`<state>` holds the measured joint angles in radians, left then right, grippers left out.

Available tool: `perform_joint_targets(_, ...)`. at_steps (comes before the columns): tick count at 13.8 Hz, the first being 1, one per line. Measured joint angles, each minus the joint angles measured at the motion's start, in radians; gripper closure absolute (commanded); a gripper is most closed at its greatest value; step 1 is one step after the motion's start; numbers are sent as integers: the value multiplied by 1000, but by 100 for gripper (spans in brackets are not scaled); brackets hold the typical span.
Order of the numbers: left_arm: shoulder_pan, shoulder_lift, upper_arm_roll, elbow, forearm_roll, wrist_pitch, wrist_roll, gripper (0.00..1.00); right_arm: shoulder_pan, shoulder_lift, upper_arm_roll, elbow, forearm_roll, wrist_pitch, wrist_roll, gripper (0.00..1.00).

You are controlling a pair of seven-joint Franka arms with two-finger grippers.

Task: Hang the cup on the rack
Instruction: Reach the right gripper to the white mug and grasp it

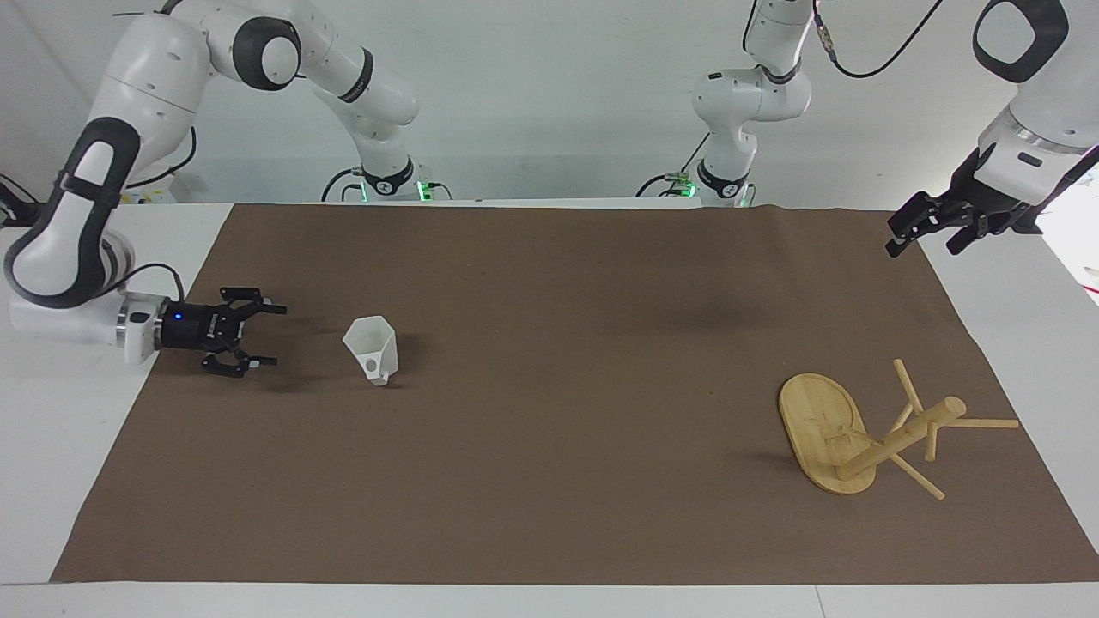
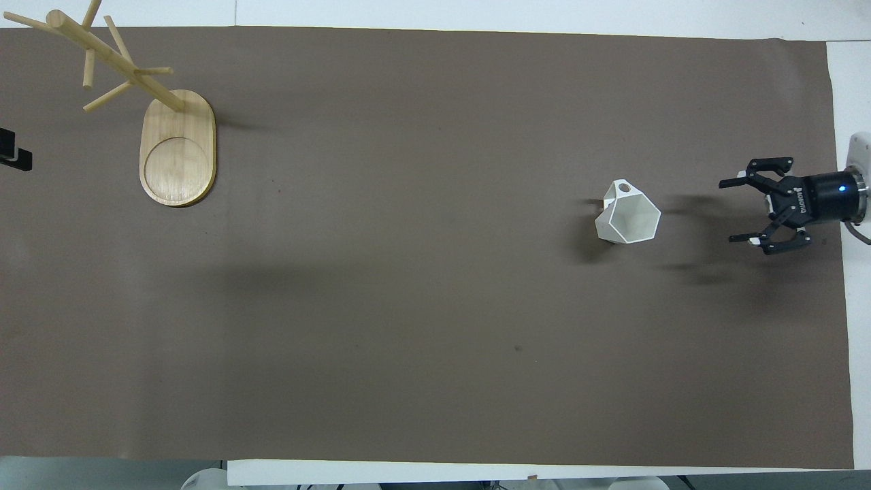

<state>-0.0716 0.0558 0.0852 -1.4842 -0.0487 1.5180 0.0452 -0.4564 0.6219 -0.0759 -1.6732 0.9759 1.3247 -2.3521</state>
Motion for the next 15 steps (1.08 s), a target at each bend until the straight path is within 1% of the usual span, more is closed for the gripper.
perform_joint_targets(2,0,0,0,0,0,0,0,0,29,25,5,-35,30,-2,-115,0)
perform_joint_targets(4,0,0,0,0,0,0,0,0,66,25,6,-66,64,9,-171,0)
perform_joint_targets(7,0,0,0,0,0,0,0,0,100,25,6,-93,85,70,-187,0)
perform_joint_targets(15,0,0,0,0,0,0,0,0,144,18,7,-139,123,111,-209,0)
